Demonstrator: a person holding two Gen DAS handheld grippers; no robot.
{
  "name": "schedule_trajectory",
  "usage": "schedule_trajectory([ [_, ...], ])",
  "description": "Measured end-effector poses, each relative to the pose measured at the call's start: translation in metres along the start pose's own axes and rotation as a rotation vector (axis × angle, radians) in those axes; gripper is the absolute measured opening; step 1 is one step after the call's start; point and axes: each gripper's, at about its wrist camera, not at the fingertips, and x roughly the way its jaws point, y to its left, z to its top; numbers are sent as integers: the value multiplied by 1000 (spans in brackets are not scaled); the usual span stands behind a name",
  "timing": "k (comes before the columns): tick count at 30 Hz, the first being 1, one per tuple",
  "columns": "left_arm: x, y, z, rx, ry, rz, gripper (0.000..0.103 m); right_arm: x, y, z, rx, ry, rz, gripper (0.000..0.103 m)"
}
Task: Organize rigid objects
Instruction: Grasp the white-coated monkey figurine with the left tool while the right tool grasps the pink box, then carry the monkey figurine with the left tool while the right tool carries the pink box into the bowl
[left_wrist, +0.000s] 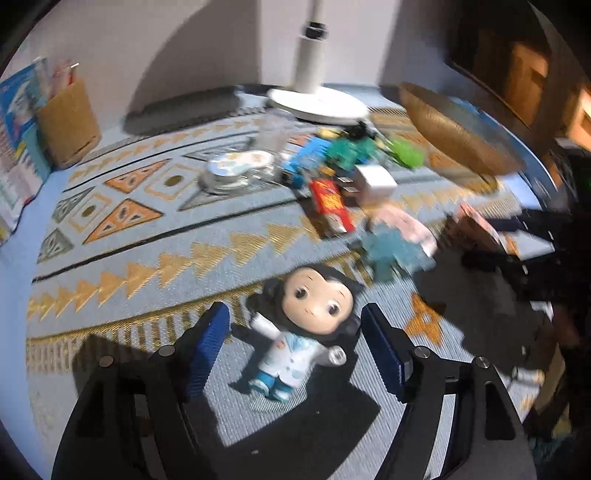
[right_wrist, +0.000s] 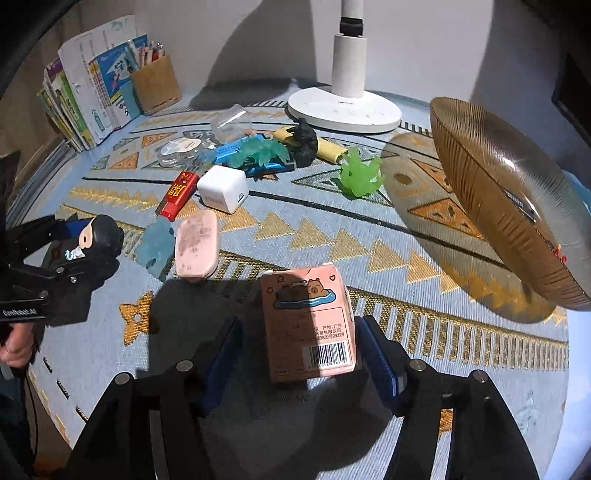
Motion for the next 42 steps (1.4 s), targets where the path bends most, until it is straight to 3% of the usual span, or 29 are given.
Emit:
schedule_trajectory([
  [2,-3,-1,-2,19,-3,-37,72,-1,3,-2,-13,-7,5,50],
  [4,-4,2,-3,-3,-9,-66,61,-4,7,-5,-22,-16,8,40],
  [5,-6,3,-3,-13,-21,-72,51,-5,9,-5,-26,-19,3,40],
  [8,-9,4,-1,-41,-41,-82,51,-8,15,-8,-16,-24,11,39],
  [9,-13,3,0,-47,-55,-79,46,-12,16,-9,-4,-36,23,39],
  [11,-23,2,3,-66,-85,-83,33,-21,16,-10,7,-61,27,39],
  [12,-29,0,6,-70,-103,-82,18,-30,14,-10,19,-85,25,39],
  [14,-37,0,14,-86,-119,-83,11,-45,9,-7,36,-121,24,39],
  [17,-30,1,19,-87,-82,-55,13,-61,-2,-2,50,-157,0,39],
  [19,-26,6,14,-109,-80,-65,30,-64,-10,-4,66,-154,-4,39],
  [21,-23,11,9,-127,-62,-75,61,-61,-17,-9,85,-136,5,39],
  [23,-22,11,6,-122,-63,-58,78,-56,-22,-14,99,-115,10,39],
  [30,1,-9,17,-4,-9,-82,76,-43,-28,-22,125,-79,53,39],
  [31,8,-10,19,-5,2,-99,73,-43,-28,-23,126,-80,55,39],
  [32,12,-10,21,-8,9,-111,55,-43,-28,-23,127,-80,57,39],
  [35,11,-13,21,-6,-11,-107,50,-46,-31,-26,139,-89,48,39],
  [38,-10,-15,22,-31,-85,-98,50,-57,-39,-26,164,-120,33,39],
  [42,-53,-25,44,-38,-203,-86,50,-99,-63,-16,212,-227,-26,39],
])
